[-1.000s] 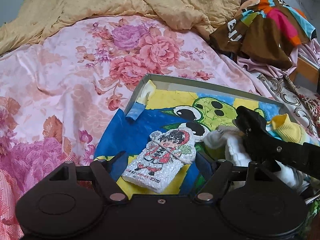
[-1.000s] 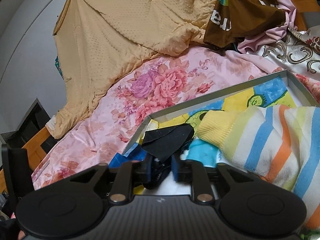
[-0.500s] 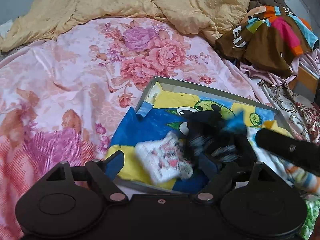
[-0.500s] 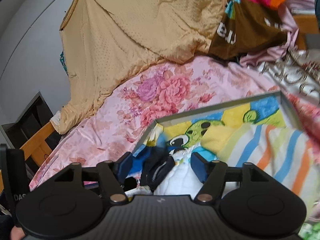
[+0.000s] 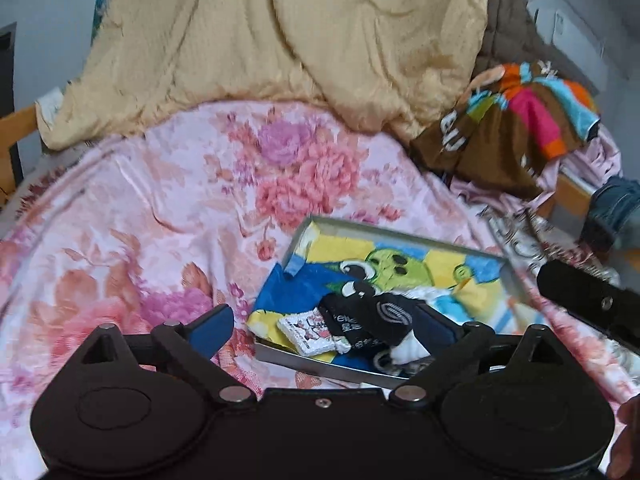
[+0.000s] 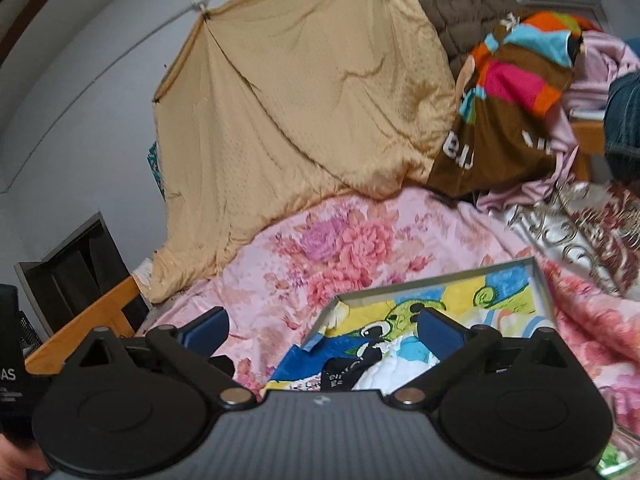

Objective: Organize soft objects
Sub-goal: 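Open both grippers and withdraw them from the tray toward the remaining items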

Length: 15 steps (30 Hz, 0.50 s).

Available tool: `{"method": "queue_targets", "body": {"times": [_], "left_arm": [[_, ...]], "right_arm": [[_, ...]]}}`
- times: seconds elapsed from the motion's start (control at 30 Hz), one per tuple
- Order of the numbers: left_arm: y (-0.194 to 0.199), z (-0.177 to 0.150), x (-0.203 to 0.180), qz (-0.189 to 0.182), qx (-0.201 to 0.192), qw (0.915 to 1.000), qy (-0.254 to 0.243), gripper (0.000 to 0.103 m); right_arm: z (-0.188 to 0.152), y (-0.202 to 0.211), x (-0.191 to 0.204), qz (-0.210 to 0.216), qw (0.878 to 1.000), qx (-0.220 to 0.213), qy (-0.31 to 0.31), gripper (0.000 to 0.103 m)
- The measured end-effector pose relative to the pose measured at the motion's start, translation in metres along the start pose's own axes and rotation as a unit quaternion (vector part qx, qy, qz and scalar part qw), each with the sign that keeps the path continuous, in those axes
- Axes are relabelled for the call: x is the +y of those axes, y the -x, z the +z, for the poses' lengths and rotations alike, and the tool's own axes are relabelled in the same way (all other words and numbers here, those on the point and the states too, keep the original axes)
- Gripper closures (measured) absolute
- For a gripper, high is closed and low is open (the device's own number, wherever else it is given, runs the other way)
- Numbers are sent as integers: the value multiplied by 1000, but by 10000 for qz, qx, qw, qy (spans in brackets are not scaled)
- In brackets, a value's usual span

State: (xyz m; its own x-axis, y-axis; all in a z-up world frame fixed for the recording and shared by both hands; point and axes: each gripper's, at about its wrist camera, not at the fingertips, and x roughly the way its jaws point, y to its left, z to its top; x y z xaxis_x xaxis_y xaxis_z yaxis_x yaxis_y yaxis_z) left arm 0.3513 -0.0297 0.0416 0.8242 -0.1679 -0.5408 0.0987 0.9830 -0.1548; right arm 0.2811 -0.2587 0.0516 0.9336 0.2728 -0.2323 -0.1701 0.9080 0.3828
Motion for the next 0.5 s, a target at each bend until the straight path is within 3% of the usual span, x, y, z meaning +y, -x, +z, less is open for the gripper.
{"method": "queue_targets", "body": {"times": [0.2,0.5], "left_arm": [[53,-7,-1,-10,-165,9997,-152,5],[130,-46,18,-82,-508,9986,-150,1]], "right_arm": [[-9,49,19,-32,9996,-256,146,0],[-54,112,40,-197,9986,-178,455,0]]}}
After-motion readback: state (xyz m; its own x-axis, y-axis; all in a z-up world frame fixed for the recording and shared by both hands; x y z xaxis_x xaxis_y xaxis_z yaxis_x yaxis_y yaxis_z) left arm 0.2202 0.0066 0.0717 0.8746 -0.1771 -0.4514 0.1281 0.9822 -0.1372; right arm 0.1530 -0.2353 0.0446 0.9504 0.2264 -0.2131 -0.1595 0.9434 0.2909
